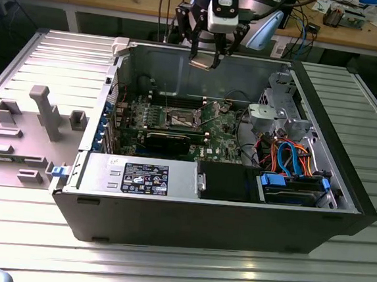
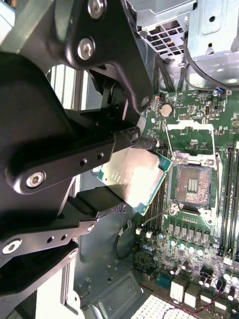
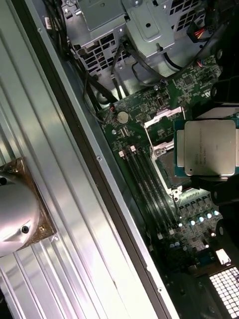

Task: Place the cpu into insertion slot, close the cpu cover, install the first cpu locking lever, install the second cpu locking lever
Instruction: 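Place the cpu into insertion slot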

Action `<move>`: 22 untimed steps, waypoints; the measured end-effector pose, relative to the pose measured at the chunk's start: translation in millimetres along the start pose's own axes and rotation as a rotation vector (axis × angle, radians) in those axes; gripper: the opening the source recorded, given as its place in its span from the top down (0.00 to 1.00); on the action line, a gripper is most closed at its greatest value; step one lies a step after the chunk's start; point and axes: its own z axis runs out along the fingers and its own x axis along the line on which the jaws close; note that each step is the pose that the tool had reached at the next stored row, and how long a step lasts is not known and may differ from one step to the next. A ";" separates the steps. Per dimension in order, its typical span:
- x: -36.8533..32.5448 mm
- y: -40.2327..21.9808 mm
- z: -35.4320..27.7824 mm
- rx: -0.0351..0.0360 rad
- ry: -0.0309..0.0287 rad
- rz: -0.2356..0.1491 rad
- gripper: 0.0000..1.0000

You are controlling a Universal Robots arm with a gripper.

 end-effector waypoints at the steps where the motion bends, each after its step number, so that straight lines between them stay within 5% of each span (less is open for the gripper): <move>1: 0.0 0.0 0.0 -0.0003 -0.0012 0.013 0.46; 14: 0.0 -0.1 0.9 -0.0046 -0.0212 0.237 0.46; 22: 0.0 -0.1 0.9 -0.0050 -0.0226 0.252 0.46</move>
